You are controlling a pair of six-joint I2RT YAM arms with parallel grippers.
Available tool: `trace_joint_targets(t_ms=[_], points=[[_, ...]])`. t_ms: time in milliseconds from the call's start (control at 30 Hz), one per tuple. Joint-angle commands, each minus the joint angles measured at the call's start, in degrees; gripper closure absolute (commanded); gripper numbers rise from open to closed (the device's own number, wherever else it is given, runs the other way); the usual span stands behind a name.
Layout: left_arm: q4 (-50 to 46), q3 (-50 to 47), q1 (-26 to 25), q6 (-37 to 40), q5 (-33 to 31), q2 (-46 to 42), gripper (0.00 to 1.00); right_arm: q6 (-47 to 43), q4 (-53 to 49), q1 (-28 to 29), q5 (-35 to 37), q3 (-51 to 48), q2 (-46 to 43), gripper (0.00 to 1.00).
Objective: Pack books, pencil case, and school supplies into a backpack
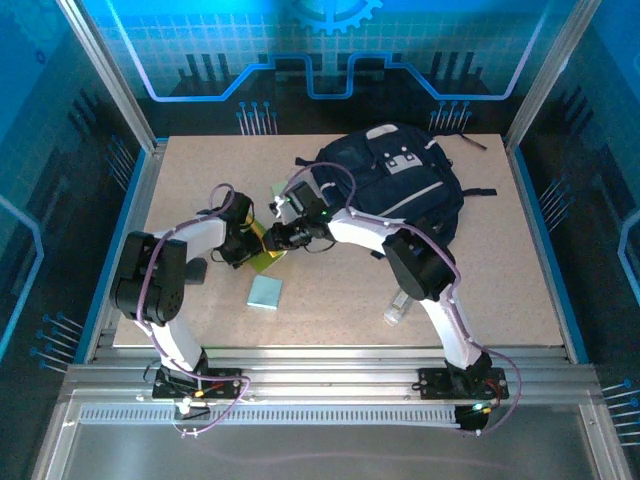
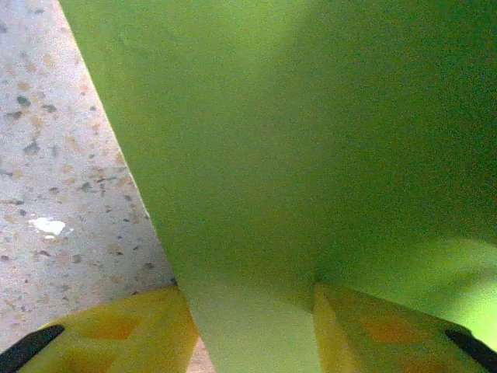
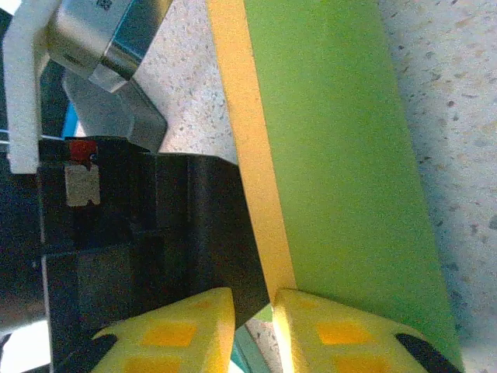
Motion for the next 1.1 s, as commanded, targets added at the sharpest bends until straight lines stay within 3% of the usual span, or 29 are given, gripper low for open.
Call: trace_joint_targets(t_ms=[0,333,567,833,1067], points=[[6.34,-2.74,-2.04,-1.35,6.85,4.02,0.55,-3.68,-10.64,2.7,7.71,0.22,5.42,0.69],[5.35,-3.18,-2.04,-1.23,6.23,2.7,0.55,-6.84,-16.48,2.31,25.67,4.32,5.1,0.6],[4.75,-3.18,-2.04,-0.94,5.82,2.15,0.55,-9.47,-17.06,1.56,28.49,5.27,5.06,0.57],[5.17,-3.36,-2.04,-1.32,5.71,2.02,0.55,-9.43,-14.44,1.16,21.19,5.52,5.82,0.72],[5.48,-3.31,-2.04,-1.15,5.82,2.41,0.55,-5.08,-9.87,-0.56,13.13,1.53,1.44,0.82]])
